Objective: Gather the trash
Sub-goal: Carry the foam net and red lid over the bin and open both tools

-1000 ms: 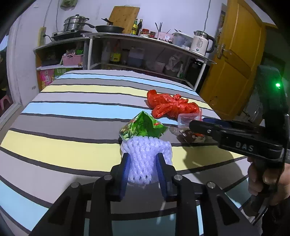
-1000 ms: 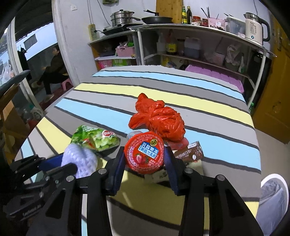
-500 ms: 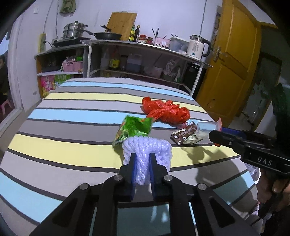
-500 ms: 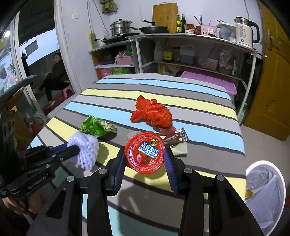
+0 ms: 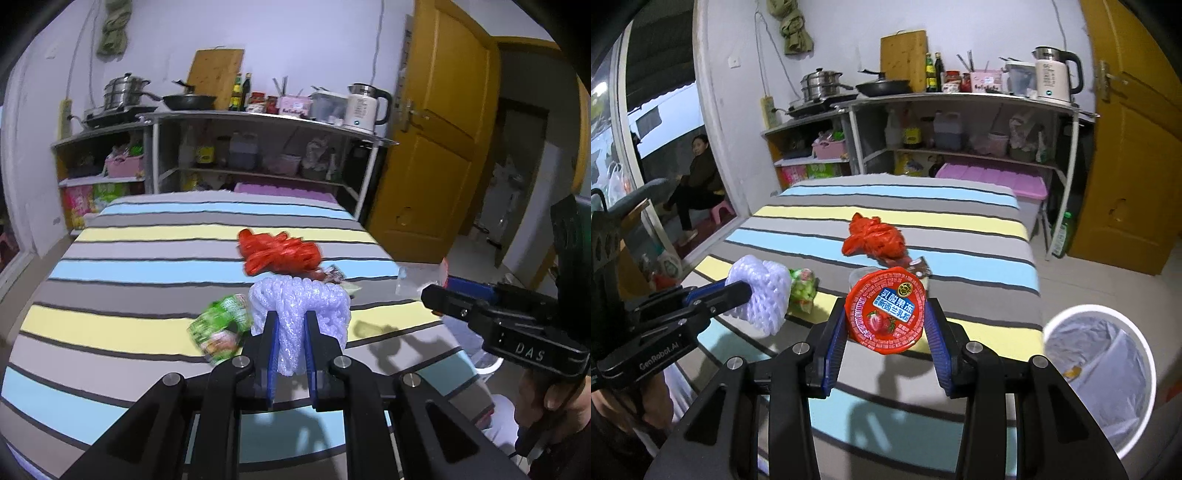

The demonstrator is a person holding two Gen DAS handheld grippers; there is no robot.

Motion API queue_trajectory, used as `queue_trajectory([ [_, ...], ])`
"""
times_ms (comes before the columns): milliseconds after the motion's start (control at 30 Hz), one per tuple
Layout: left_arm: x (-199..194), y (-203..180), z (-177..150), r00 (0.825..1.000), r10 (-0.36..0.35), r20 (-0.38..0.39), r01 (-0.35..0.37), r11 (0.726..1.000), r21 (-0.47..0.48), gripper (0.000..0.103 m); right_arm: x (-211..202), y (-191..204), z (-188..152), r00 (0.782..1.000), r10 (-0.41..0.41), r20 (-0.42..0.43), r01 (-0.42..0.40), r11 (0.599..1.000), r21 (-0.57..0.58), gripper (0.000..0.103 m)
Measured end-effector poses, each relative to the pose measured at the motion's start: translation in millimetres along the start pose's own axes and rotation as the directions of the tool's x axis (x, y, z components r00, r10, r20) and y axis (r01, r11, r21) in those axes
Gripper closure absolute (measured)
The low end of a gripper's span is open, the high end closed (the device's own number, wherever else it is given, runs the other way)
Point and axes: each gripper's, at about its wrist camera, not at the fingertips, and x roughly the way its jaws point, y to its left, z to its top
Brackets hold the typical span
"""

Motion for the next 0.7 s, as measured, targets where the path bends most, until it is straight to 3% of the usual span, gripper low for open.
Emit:
queue_trajectory([
  [700,26.5,-98.3,20.9,0.99,-0.139,-0.017,0.14,0.983,0.12,0.091,-58.7,-64.2,-20.9,0.989,-0.135,0.054,0.129,0.986,0.102,0.061],
])
